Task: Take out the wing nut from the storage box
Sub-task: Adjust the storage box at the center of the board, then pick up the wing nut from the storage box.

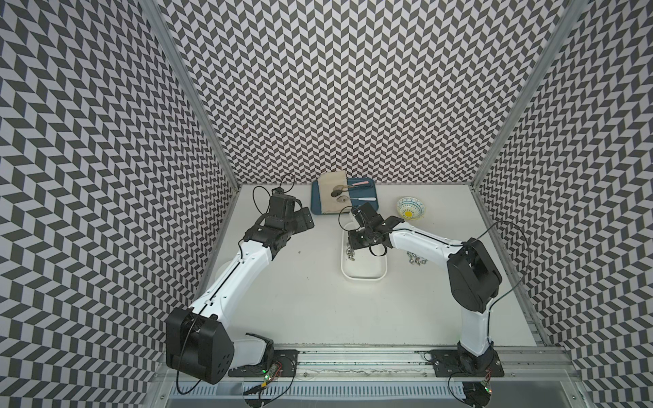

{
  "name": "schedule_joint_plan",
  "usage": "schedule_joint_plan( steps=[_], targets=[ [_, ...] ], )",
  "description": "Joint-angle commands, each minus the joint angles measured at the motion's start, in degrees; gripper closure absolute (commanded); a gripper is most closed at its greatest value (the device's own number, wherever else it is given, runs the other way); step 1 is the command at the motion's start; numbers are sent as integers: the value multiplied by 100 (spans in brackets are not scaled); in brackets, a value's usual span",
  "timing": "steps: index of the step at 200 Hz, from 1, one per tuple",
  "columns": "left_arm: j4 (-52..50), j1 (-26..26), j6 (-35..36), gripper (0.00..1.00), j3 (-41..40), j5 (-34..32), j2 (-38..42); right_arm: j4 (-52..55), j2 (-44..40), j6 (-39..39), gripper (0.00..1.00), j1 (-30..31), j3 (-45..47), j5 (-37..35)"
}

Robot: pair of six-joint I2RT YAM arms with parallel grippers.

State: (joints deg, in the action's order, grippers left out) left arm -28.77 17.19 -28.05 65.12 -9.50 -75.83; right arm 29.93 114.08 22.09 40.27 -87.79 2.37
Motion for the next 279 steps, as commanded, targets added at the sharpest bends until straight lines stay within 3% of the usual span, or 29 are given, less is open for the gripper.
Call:
schedule_joint_plan(
  steps=[1,131,279],
  targets=[
    [-124,-40,65,5,29,22,148,-79,318,35,80,-26,-219,-280],
    [-156,-40,-29,5,-188,-53,277,-238,1298,230,81,-300,-774,-539],
    [-15,-44,-123,5,-189,-62,300,-65,747,84,93,-423,-1153,-327]
  ],
)
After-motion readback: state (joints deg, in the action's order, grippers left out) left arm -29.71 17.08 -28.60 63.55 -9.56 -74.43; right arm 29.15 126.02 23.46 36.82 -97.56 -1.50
